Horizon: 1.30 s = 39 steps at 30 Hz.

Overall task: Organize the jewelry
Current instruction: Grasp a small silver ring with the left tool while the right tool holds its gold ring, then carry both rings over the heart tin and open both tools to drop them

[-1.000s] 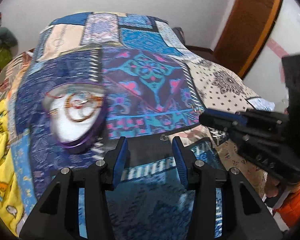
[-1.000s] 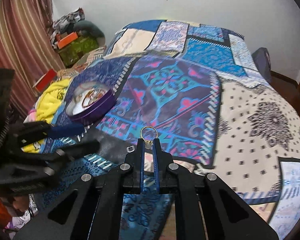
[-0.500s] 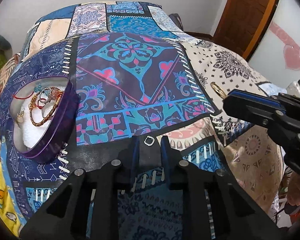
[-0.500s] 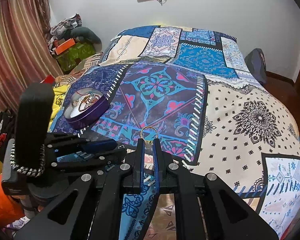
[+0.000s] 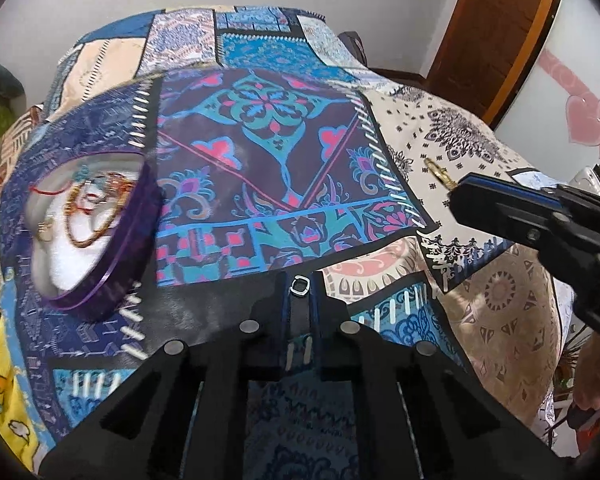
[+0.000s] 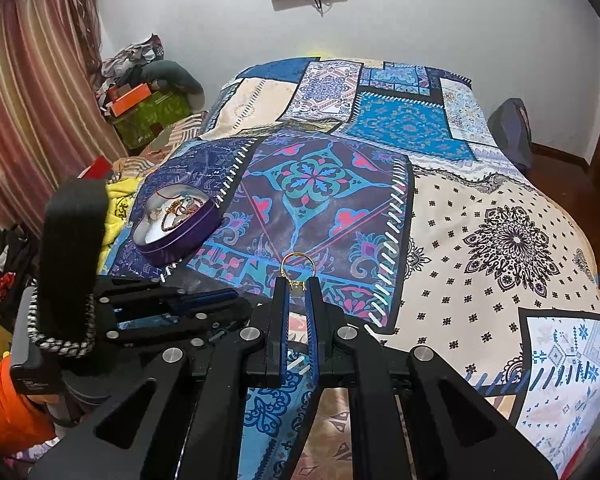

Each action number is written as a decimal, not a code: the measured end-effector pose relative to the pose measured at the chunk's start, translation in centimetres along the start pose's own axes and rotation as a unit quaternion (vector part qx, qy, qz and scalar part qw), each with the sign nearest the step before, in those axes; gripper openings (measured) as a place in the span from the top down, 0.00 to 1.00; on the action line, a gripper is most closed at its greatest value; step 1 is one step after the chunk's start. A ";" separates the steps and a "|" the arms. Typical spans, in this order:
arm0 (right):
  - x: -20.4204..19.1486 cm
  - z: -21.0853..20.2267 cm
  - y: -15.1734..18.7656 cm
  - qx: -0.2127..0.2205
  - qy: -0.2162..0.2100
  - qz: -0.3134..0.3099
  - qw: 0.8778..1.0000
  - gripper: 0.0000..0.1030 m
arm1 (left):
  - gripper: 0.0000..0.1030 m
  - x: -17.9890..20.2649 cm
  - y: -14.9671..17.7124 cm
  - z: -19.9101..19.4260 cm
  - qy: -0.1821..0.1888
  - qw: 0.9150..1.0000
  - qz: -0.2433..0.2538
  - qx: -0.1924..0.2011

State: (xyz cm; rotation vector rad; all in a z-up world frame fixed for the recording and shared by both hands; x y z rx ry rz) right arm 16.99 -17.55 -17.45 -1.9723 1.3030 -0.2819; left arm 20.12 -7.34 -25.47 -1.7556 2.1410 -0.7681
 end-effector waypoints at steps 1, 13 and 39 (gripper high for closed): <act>-0.1 -0.1 -0.1 0.001 0.000 -0.001 1.000 0.93 | 0.92 -0.2 0.0 -0.5 -0.002 1.000 -0.001 0.004; -2.8 -0.9 -2.7 0.028 -0.014 -0.022 0.999 0.93 | 0.92 -4.8 -1.9 -8.2 -0.024 0.995 -0.041 0.088; -11.4 2.6 -8.4 0.053 -0.079 -0.084 0.992 0.93 | 0.92 -12.5 -4.3 -13.2 -0.055 0.981 -0.083 0.168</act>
Point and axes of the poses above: each gripper's, at about its wrist camera, not at the fingertips, and z roughly the way its jaws point, x to its right, y to its underside, the point moved 5 cm from there along z, roughly the way its jaws point
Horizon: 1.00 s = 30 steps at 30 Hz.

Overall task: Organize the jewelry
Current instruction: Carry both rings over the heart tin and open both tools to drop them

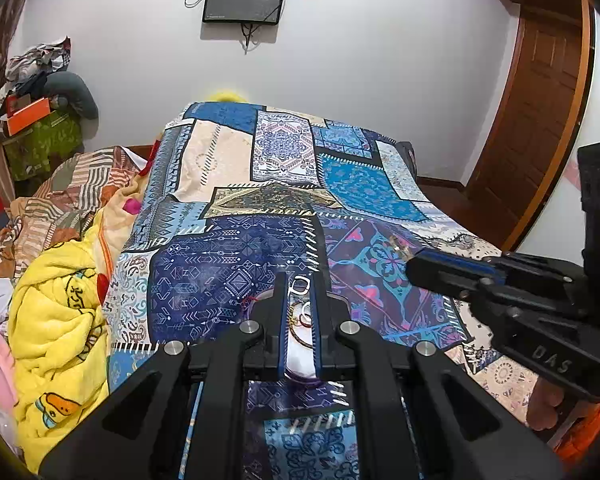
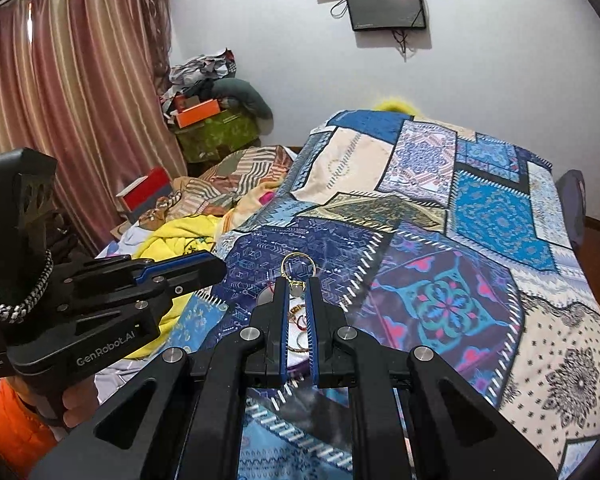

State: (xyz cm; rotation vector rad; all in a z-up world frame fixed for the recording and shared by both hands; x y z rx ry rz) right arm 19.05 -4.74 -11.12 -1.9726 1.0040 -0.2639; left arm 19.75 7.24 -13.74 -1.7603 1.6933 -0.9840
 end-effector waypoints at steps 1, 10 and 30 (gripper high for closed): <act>0.0 0.5 0.1 -0.004 -0.002 -0.001 1.000 0.93 | 0.92 -0.1 0.1 0.3 0.001 1.000 -0.001 -0.002; 0.5 6.0 2.8 -0.079 -0.016 0.000 0.997 0.93 | 0.92 -1.0 1.8 3.7 0.008 0.999 0.002 -0.043; 0.1 8.7 4.5 -0.135 -0.015 -0.028 0.990 0.93 | 0.92 -1.9 2.5 7.9 0.018 0.997 -0.013 -0.079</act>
Point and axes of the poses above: each gripper's, at about its wrist camera, not at the fingertips, and z roughly the way its jaws point, x to its right, y to its underside, the point moved 5 cm from there along z, roughly the way its jaws point
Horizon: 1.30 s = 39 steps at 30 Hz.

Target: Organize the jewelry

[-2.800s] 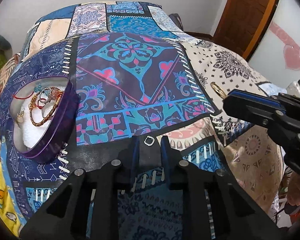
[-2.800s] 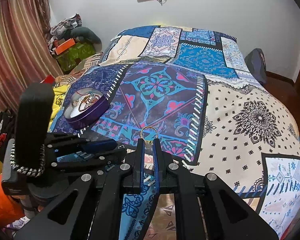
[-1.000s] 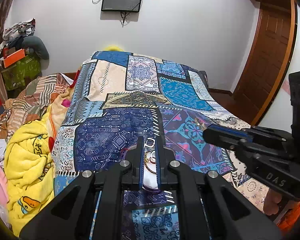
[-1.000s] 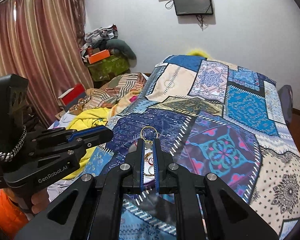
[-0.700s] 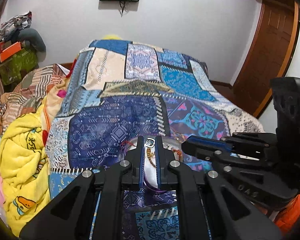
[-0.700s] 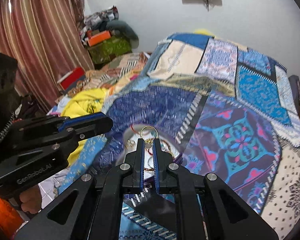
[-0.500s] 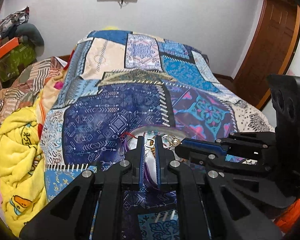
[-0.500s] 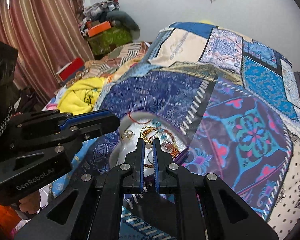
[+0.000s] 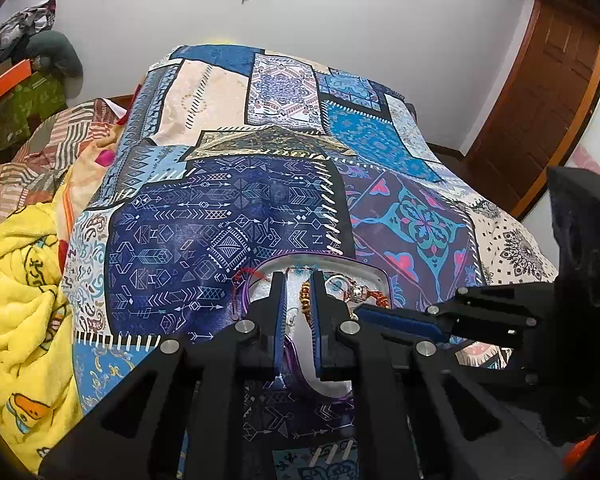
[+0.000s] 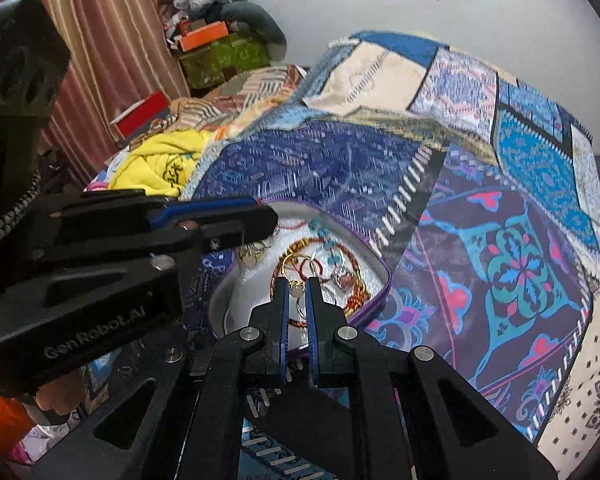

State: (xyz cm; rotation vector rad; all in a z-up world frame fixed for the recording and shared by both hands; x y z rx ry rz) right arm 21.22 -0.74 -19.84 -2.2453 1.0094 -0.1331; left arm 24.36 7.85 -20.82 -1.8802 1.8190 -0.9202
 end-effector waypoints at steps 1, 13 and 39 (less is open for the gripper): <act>0.1 0.1 0.0 -0.006 -0.002 0.006 1.000 0.92 | 0.92 0.0 0.0 -0.1 -0.004 1.000 0.001 0.001; 0.3 -4.3 -0.5 0.038 0.023 0.011 0.999 0.76 | 0.79 0.9 -1.1 -3.8 -0.014 0.999 0.009 0.032; -9.0 -31.6 -0.4 0.385 0.093 -0.004 0.918 0.72 | 0.57 10.1 0.9 -32.4 -0.090 0.931 0.064 0.349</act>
Point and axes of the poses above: each gripper's, at about its wrist camera, not at the fingertips, and z roughly the way its jaws point, x to its right, y to its underside, the point moved 5 cm from there along z, roughly the way its jaws point
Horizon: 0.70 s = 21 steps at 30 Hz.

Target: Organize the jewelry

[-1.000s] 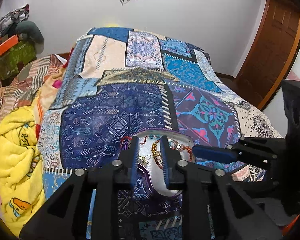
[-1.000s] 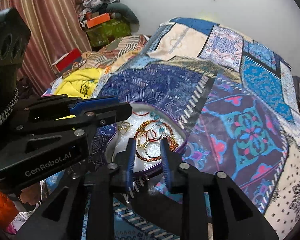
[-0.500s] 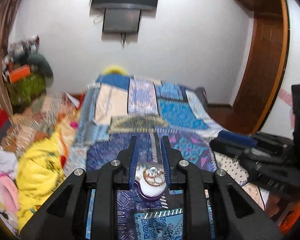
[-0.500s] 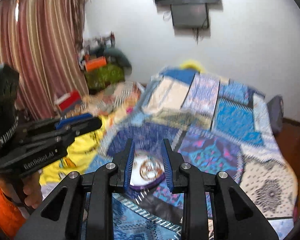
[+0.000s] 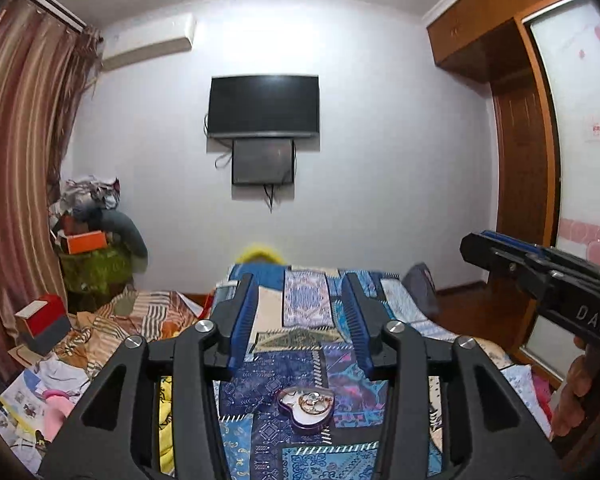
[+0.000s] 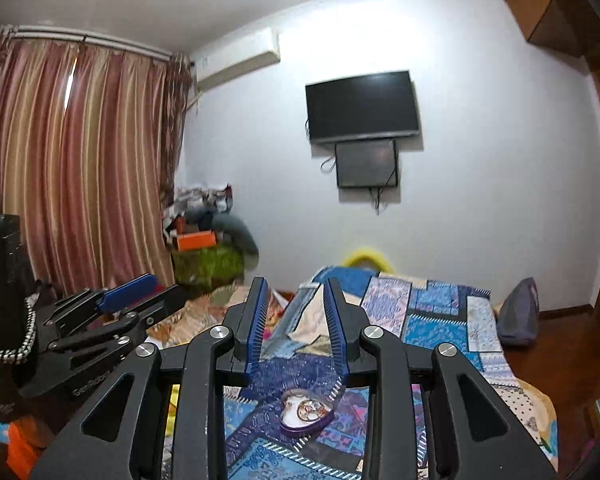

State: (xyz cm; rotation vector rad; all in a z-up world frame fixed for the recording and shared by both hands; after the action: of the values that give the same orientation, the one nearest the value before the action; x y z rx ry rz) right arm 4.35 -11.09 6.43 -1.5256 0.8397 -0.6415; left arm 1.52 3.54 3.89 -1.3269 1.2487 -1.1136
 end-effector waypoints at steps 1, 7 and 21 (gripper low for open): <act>0.0 -0.3 0.0 0.005 0.005 0.002 1.000 0.65 | 0.52 0.0 -0.1 -0.5 -0.003 1.000 0.000 0.005; 0.1 -1.3 0.2 0.029 0.052 0.004 0.998 0.22 | 0.16 -0.1 -0.1 -2.1 -0.017 1.000 -0.005 0.022; 0.6 -2.2 1.0 0.020 0.081 0.006 0.996 0.03 | 0.01 0.0 0.6 -2.4 -0.037 0.999 -0.010 0.022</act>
State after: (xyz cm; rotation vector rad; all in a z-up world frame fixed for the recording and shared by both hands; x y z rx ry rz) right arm 2.78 -12.89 5.64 -1.4453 0.9523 -0.7766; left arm -0.97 3.43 3.63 -1.3390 1.1522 -1.0905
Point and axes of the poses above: each gripper's, at about its wrist camera, not at the fingertips, and z roughly the way its jaws point, x to its right, y to its underside, the point moved 5 cm from there along z, roughly the way its jaws point
